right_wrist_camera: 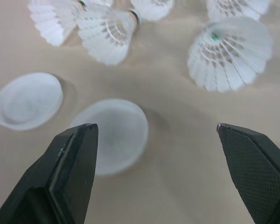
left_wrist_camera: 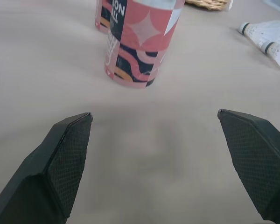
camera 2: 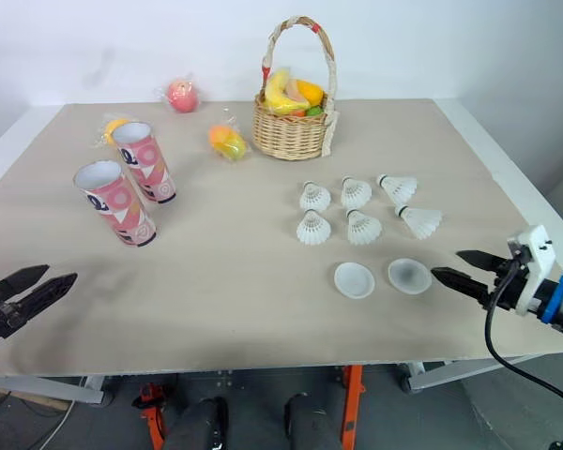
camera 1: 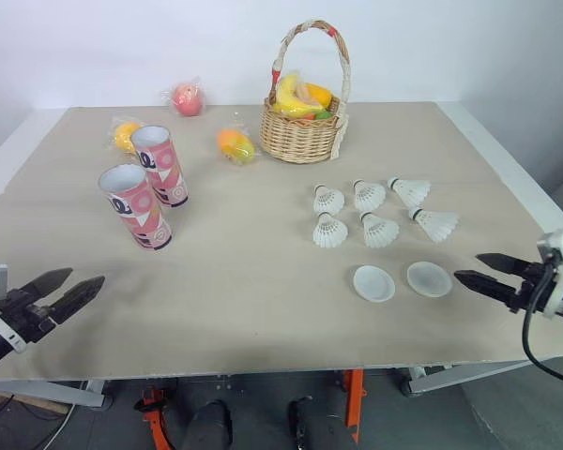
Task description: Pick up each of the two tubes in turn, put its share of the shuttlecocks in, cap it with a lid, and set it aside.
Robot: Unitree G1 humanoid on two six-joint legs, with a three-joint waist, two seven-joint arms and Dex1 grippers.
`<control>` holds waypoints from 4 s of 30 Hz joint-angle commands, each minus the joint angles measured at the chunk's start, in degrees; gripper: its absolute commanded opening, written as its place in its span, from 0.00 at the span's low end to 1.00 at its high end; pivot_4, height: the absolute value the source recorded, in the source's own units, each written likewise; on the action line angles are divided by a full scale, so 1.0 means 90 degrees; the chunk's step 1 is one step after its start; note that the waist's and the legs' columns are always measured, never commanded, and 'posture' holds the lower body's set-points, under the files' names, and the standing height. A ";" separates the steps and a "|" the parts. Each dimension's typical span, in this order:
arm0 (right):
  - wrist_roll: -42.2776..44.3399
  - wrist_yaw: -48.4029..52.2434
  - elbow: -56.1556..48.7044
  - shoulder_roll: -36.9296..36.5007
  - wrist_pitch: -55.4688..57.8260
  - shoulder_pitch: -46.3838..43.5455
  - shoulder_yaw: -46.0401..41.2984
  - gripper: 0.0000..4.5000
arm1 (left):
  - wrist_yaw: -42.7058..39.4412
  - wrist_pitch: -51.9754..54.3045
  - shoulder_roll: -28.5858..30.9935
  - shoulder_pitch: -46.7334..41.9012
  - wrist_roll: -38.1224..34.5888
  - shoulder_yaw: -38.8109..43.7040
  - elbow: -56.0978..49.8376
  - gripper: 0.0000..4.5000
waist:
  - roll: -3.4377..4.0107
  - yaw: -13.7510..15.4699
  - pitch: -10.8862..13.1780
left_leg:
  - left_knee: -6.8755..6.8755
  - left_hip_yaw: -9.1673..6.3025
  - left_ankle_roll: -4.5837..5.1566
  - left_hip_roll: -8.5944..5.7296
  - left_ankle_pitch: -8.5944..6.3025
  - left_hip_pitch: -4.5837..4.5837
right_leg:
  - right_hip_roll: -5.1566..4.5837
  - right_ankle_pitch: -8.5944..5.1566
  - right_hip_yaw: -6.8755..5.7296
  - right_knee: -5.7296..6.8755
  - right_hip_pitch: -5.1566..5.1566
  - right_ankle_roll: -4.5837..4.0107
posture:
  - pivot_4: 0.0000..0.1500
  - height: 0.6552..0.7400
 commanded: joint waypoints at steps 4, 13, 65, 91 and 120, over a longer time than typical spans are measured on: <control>0.0890 0.0093 -0.1974 0.0499 0.0873 -0.0563 0.0385 0.97 | 0.0195 -0.0586 -0.0496 -0.0188 -0.0205 0.0432 -0.0023 1.00 | 0.0000 0.0002 0.0000 | 0.0000 -0.0004 0.0000 0.0004 0.0000 0.0002 | 0.0009 0.0006 0.0002 0.0004 0.0003 0.0004 | 1.00 1.00; 0.1278 -0.1551 -0.4036 0.2334 0.2064 -0.1553 0.1739 0.97 | 0.0376 -0.2185 -0.0954 -0.0691 0.0980 -0.0288 0.0242 1.00 | -0.0010 0.0026 -0.0004 | 0.0002 -0.0003 -0.0001 0.0025 0.0000 -0.0001 | 0.0031 0.0016 0.0006 0.0004 0.0000 0.0000 | 1.00 1.00; 0.1435 -0.3224 -0.6106 0.2707 0.2259 -0.1124 0.2106 1.00 | -0.1226 -0.5074 -0.0789 -0.5829 0.3323 -0.2856 0.6766 0.60 | -0.0038 0.0039 -0.0019 | 0.0024 -0.0033 0.0001 0.0033 0.0001 -0.0062 | 0.0049 0.0048 -0.0021 0.0005 -0.0022 0.0047 | 1.00 1.00; -0.0413 -0.7216 -0.4837 0.4664 0.3655 -0.1343 0.2652 1.00 | -0.4567 -0.2355 0.1787 -0.5033 0.4248 -0.5485 0.2193 0.60 | -0.0032 0.0000 -0.0021 | 0.0025 -0.0018 0.0008 0.0115 0.0006 -0.0065 | 0.0122 0.0055 -0.0024 0.0017 -0.0048 -0.0030 | 1.00 1.00; -0.2132 -0.6555 -0.4637 0.4388 0.3040 -0.1680 0.3391 0.02 | -0.4398 -0.2331 0.1638 -0.4582 0.4072 -0.5305 0.1622 0.60 | -0.0028 0.0014 -0.0022 | 0.0008 -0.0016 0.0007 0.0116 0.0005 -0.0056 | 0.0127 0.0037 -0.0022 0.0039 -0.0058 -0.0032 | 1.00 1.00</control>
